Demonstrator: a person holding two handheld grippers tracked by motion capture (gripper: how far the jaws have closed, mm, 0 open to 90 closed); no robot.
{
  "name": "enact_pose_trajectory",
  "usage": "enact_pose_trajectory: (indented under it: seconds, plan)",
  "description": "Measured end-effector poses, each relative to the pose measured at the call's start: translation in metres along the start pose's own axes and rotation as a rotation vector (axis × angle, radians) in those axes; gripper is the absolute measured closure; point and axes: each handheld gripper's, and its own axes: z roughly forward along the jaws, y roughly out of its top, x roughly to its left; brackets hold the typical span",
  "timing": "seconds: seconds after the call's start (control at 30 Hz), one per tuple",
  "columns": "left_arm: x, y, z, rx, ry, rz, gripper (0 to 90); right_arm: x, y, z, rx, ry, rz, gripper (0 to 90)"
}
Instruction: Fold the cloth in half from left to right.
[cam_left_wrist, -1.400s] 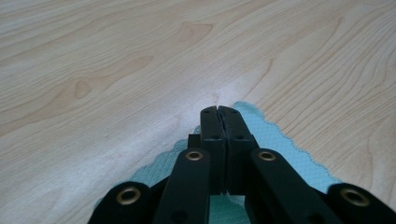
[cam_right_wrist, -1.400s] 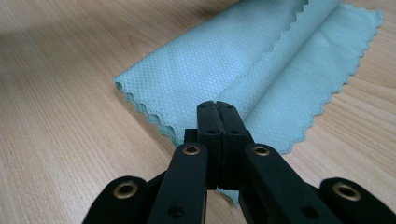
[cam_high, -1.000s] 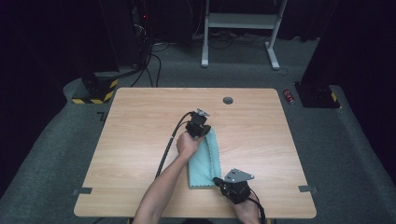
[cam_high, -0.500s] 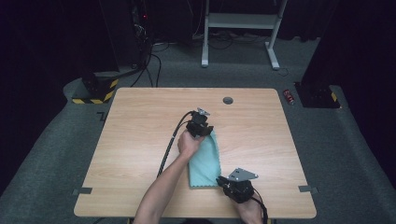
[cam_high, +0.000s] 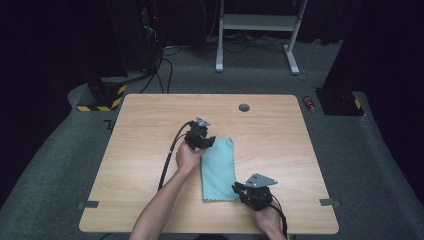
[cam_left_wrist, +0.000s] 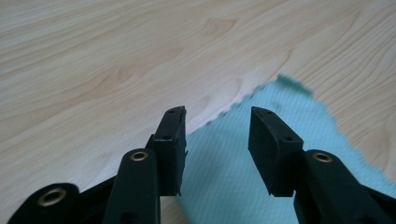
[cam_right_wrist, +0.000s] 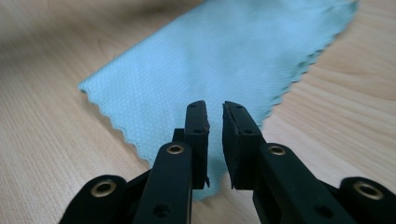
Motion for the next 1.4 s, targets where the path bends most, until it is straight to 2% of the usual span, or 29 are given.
enact_pose_trajectory:
  seconds: [0.13, 0.2, 0.27, 0.33, 0.4, 0.47, 0.6, 0.67, 0.73, 0.77, 0.83, 0.9, 0.97, 1.03, 1.1, 1.2, 1.3, 1.37, 1.4]
  plan:
    - [0.007, -0.010, 0.001, 0.015, 0.047, -0.007, 56.2, 0.000, -0.002, 0.010, 0.053, -0.021, -0.032, 79.3]
    - [0.011, -0.014, 0.003, 0.044, 0.102, 0.024, 56.2, -0.007, -0.002, 0.012, 0.069, -0.045, -0.026, 79.2]
    - [0.016, -0.019, 0.006, 0.065, 0.133, 0.020, 56.3, -0.016, -0.001, 0.013, 0.079, -0.053, -0.011, 78.5]
    - [0.021, -0.024, 0.006, 0.055, 0.130, -0.015, 56.1, -0.021, 0.002, 0.013, 0.087, -0.074, -0.013, 78.5]
    - [0.024, -0.026, 0.003, 0.046, 0.136, -0.044, 56.6, -0.025, 0.004, 0.013, 0.083, -0.075, -0.010, 78.4]
    - [0.024, -0.026, 0.001, 0.042, 0.137, -0.036, 57.0, -0.027, 0.006, 0.012, 0.076, -0.074, -0.008, 78.0]
    - [0.016, -0.024, -0.005, 0.004, 0.104, -0.024, 56.0, -0.025, 0.007, 0.013, 0.059, -0.057, -0.007, 76.6]
    - [0.011, -0.024, -0.004, 0.010, 0.116, 0.008, 55.9, -0.023, 0.007, 0.013, 0.046, -0.041, -0.016, 74.9]
    - [0.012, -0.026, 0.001, 0.037, 0.146, 0.029, 56.0, -0.021, 0.008, 0.014, 0.048, -0.022, -0.026, 73.7]
    - [0.014, -0.028, 0.003, 0.052, 0.157, 0.027, 56.0, -0.020, 0.008, 0.015, 0.054, -0.018, -0.035, 73.4]
    - [0.021, -0.030, 0.002, 0.040, 0.144, -0.022, 55.3, -0.019, 0.006, 0.017, 0.070, -0.013, -0.046, 72.9]
    - [0.024, -0.031, -0.002, 0.047, 0.163, -0.032, 55.8, -0.020, 0.002, 0.018, 0.079, -0.013, -0.038, 72.4]
    - [0.024, -0.033, -0.009, 0.034, 0.141, -0.047, 55.2, -0.021, 0.000, 0.016, 0.074, -0.011, -0.028, 71.9]
    - [0.020, -0.036, -0.020, -0.009, 0.090, -0.074, 53.9, -0.021, 0.000, 0.015, 0.073, -0.013, -0.030, 71.8]
    - [0.012, -0.041, -0.029, -0.033, 0.042, -0.064, 52.3, -0.020, 0.000, 0.015, 0.074, -0.013, -0.027, 71.8]
    - [-0.001, -0.050, -0.038, -0.041, 0.012, -0.029, 50.4, -0.020, 0.000, 0.016, 0.073, -0.013, -0.025, 71.5]
    - [-0.008, -0.062, -0.039, -0.009, 0.016, -0.001, 49.5, -0.020, 0.000, 0.016, 0.073, -0.012, -0.023, 71.0]
    - [-0.009, -0.071, -0.036, 0.031, 0.034, 0.017, 49.3, -0.021, 0.000, 0.016, 0.071, -0.010, -0.026, 70.6]
    - [-0.007, -0.075, -0.038, 0.010, 0.027, -0.002, 48.7, -0.021, -0.001, 0.015, 0.070, -0.010, -0.028, 70.4]
